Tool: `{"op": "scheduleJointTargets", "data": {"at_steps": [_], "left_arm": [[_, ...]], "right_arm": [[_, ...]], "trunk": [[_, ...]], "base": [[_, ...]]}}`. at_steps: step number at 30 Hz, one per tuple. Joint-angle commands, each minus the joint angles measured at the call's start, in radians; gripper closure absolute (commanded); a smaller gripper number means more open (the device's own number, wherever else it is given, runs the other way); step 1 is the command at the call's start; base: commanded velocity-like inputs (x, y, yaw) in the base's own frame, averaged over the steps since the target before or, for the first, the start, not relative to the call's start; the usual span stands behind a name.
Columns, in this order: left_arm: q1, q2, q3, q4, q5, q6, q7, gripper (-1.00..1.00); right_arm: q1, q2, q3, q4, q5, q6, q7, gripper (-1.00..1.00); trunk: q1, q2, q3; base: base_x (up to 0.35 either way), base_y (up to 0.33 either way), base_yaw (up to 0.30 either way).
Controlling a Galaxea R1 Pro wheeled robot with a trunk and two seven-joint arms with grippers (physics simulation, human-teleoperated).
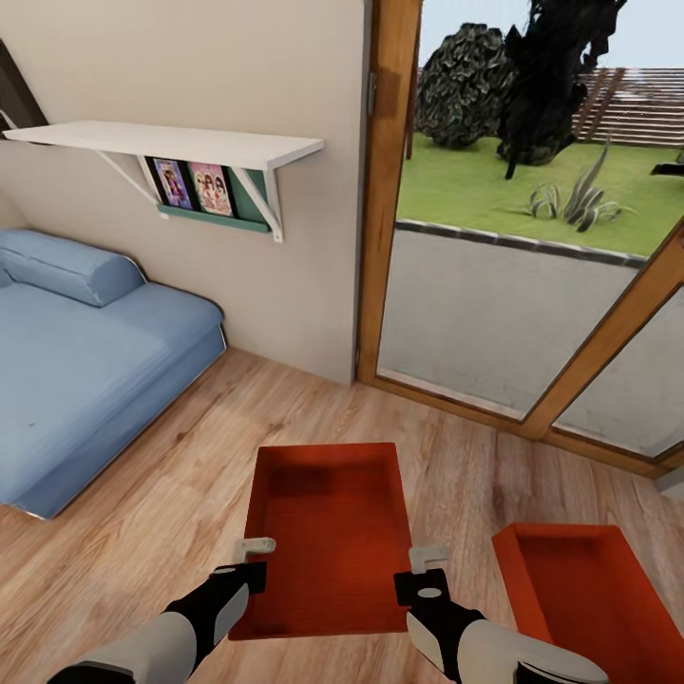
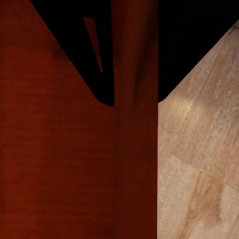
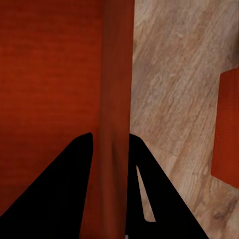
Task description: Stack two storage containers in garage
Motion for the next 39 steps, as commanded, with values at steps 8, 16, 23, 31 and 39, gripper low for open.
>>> {"op": "scheduleJointTargets", "data": {"at_steps": [8, 16, 23, 31, 39], "left_arm": [[0.001, 0.001, 0.002, 0.013, 0.004, -0.049, 0.014, 1.0], [0.001, 0.001, 0.002, 0.013, 0.004, -0.05, 0.014, 1.0], [0.001, 0.003, 0.002, 0.012, 0.004, -0.048, 0.014, 1.0], [0.001, 0.003, 0.002, 0.011, 0.004, -0.047, 0.014, 1.0], [0.001, 0.003, 0.002, 0.011, 0.004, -0.047, 0.014, 1.0]], "right_arm": [[-0.001, 0.001, 0.003, 0.001, 0.0, -0.02, -0.007, 1.0], [-0.001, 0.001, 0.002, 0.001, 0.0, -0.02, -0.007, 1.0], [-0.001, 0.001, 0.002, 0.001, 0.0, -0.02, -0.007, 1.0], [-0.001, 0.001, 0.002, 0.001, 0.0, -0.02, -0.007, 1.0], [-0.001, 0.001, 0.002, 0.001, 0.0, -0.02, -0.007, 1.0]], "trunk": [[0.0, -0.001, 0.011], [0.0, -0.001, 0.024], [0.0, -0.001, 0.035], [0.0, -0.001, 0.047], [0.0, -0.001, 0.06]], "base": [[0.0, 0.0, 0.0], [0.0, 0.0, 0.0], [0.0, 0.0, 0.0], [0.0, 0.0, 0.0], [0.0, 0.0, 0.0]]}}
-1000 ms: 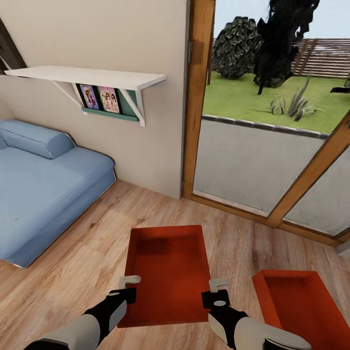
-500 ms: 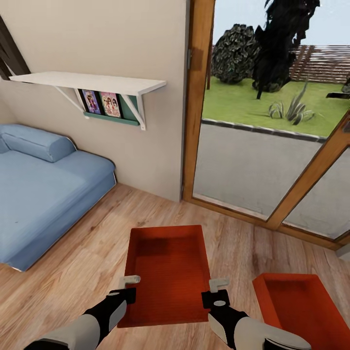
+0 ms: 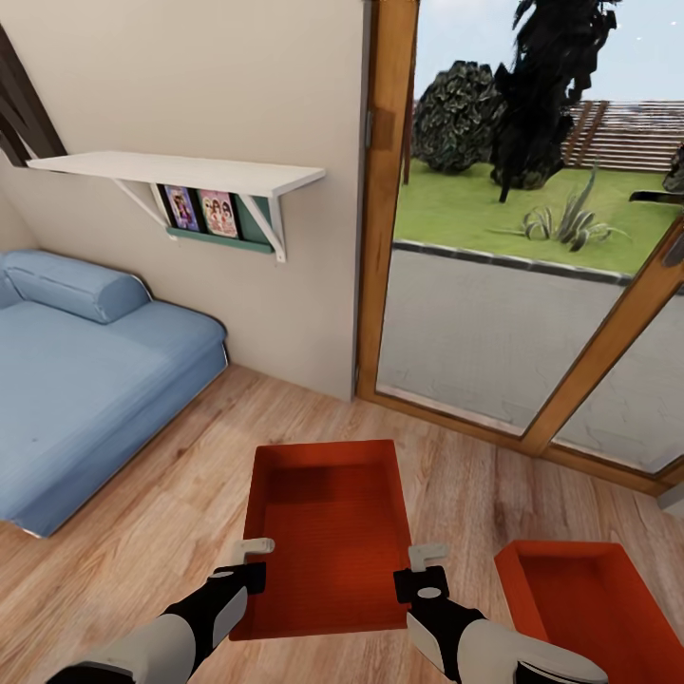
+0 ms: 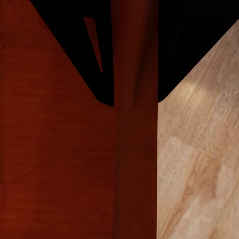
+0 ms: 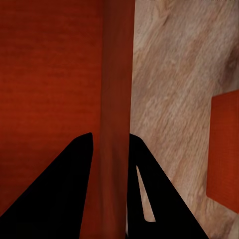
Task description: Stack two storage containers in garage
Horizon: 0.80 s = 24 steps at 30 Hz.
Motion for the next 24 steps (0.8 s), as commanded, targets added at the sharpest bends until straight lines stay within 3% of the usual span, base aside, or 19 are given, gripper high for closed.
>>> {"op": "scheduleJointTargets", "data": {"at_steps": [1, 24], "left_arm": [[-0.001, 0.0, 0.005, -0.005, -0.016, -0.004, 0.025, 1.0], [-0.001, -0.001, 0.005, -0.004, -0.016, -0.007, 0.026, 1.0]], "right_arm": [[0.0, 0.0, 0.002, -0.001, -0.022, -0.001, -0.006, 1.0], [0.0, 0.0, 0.002, -0.001, -0.022, -0.001, -0.006, 1.0]], "trunk": [[0.0, -0.001, 0.0], [0.0, -0.001, 0.036]], "base": [[0.0, 0.0, 0.0], [0.0, 0.0, 0.0]]}}
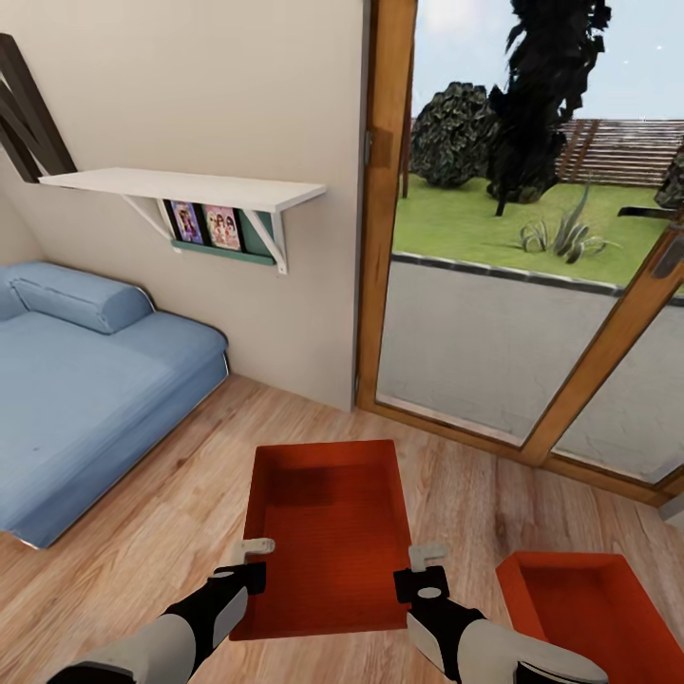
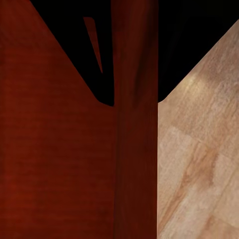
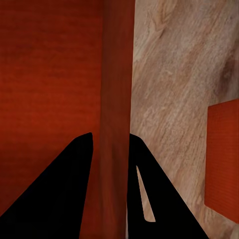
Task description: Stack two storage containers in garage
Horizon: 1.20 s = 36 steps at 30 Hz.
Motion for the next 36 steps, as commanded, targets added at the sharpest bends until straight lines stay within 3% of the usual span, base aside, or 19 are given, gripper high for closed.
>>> {"op": "scheduleJointTargets", "data": {"at_steps": [1, 16, 34, 35, 36], "left_arm": [[-0.001, 0.0, 0.005, -0.005, -0.016, -0.006, 0.024, 1.0], [-0.001, 0.0, 0.005, -0.006, -0.016, -0.006, 0.024, 1.0], [-0.001, 0.002, 0.005, -0.006, -0.016, -0.006, 0.025, 1.0], [-0.006, 0.0, -0.005, 0.003, 0.015, 0.013, 0.008, 1.0], [-0.01, 0.001, -0.005, 0.004, 0.015, 0.016, 0.008, 1.0]], "right_arm": [[0.0, 0.001, 0.002, -0.001, -0.022, -0.001, -0.005, 1.0], [0.0, 0.001, 0.002, -0.001, -0.022, -0.001, -0.005, 1.0], [0.0, 0.001, -0.002, -0.001, -0.022, -0.001, -0.005, 1.0], [-0.006, 0.001, 0.011, 0.0, -0.017, -0.003, -0.004, 1.0], [-0.011, 0.001, 0.014, 0.0, -0.024, -0.003, -0.004, 1.0]], "trunk": [[0.0, -0.001, 0.0], [0.0, -0.001, 0.023], [0.0, -0.001, 0.025], [0.0, -0.001, 0.025], [0.0, -0.001, 0.025]], "base": [[0.0, 0.0, 0.0], [0.0, 0.0, 0.0], [0.0, 0.0, 0.0], [0.0, 0.0, 0.0], [0.0, 0.0, 0.0]]}}
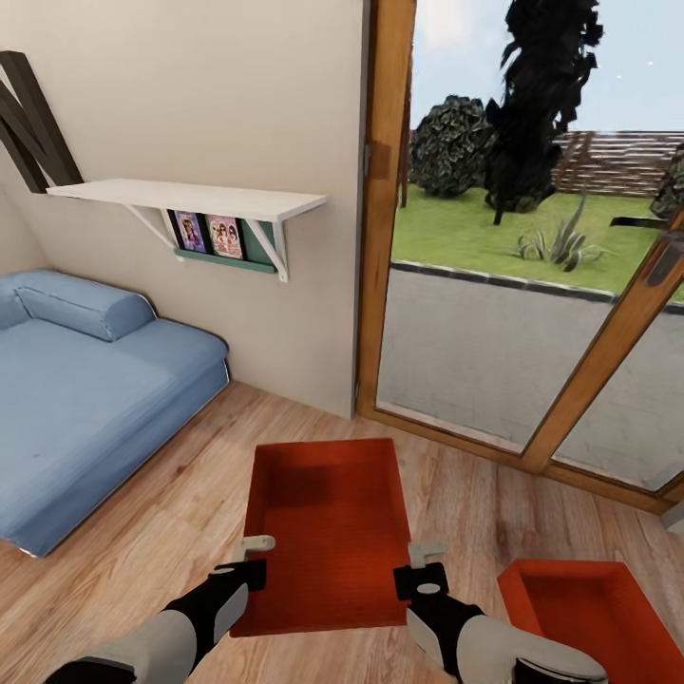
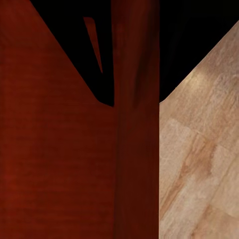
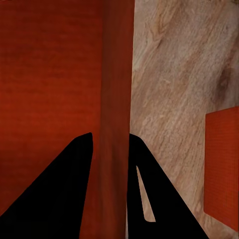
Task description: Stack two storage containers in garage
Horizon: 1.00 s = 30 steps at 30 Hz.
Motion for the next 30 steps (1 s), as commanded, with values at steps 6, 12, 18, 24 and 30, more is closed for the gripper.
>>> {"op": "scheduleJointTargets", "data": {"at_steps": [6, 12, 18, 24, 30], "left_arm": [[0.004, 0.001, 0.007, 0.008, 0.017, 0.003, 0.007, 1.0], [0.005, 0.001, -0.022, 0.034, 0.02, 0.001, 0.007, 1.0], [0.005, 0.003, -0.043, 0.061, 0.024, 0.0, 0.003, 1.0], [0.006, 0.003, 0.011, 0.068, -0.012, 0.0, -0.009, 1.0], [0.006, 0.003, 0.011, 0.068, 0.014, 0.0, 0.006, 1.0]], "right_arm": [[-0.005, 0.0, 0.035, 0.0, -0.015, 0.016, -0.005, 1.0], [0.031, 0.0, -0.002, 0.0, -0.007, -0.007, -0.004, 1.0], [0.051, 0.0, 0.015, 0.0, -0.048, -0.01, 0.004, 1.0], [0.052, 0.0, 0.128, 0.0, -0.155, -0.009, 0.007, 1.0], [0.052, 0.0, -0.025, 0.0, 0.009, -0.009, -0.004, 1.0]], "trunk": [[0.0, -0.001, -0.001], [0.0, -0.001, -0.001], [0.0, -0.001, -0.001], [0.0, -0.001, -0.001], [0.0, -0.001, -0.001]], "base": [[0.0, 0.0, 0.0], [0.0, 0.0, 0.0], [0.0, 0.0, 0.0], [0.0, 0.0, 0.0], [0.0, 0.0, 0.0]]}}
